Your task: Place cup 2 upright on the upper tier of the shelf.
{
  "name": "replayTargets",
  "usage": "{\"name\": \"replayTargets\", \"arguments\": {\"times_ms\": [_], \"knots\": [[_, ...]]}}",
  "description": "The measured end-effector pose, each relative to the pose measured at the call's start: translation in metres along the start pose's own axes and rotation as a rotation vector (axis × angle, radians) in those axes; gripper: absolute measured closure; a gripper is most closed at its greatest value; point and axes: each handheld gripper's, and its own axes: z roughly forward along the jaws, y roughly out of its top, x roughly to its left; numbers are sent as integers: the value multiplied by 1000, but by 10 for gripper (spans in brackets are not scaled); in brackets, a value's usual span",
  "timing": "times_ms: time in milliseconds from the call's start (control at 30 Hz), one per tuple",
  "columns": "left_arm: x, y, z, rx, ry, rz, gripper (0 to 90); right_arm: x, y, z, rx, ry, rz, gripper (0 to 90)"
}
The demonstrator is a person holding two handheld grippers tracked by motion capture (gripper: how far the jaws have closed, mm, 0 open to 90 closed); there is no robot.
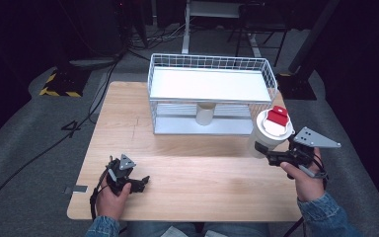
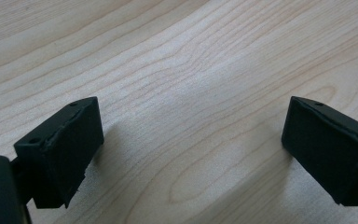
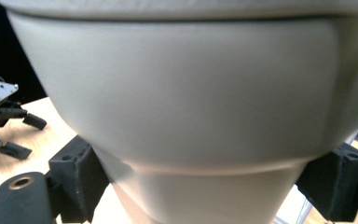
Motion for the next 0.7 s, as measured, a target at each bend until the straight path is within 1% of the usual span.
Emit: {"name": "replayTargets", "arguments": {"times_ms": [367, 433, 467, 567, 600, 700], "knots": [[0, 0, 0, 0, 0, -3, 60, -6, 33, 13, -9, 13, -26, 141], [0, 0, 0, 1, 1, -3, 60, -7, 39, 16, -10, 16, -24, 141], [0, 0, 0, 1, 1, -3, 60, -7, 39, 16, -10, 16, -24, 141], [0, 0, 0, 1, 1, -3, 60, -9, 48, 22, -15, 19, -23, 141], [0, 0, 0, 2, 1, -2, 60, -10, 54, 25, -16, 17, -26, 141], [0, 0, 0, 4, 0, -1, 60, -11, 62, 30, -15, 13, -28, 141]]}}
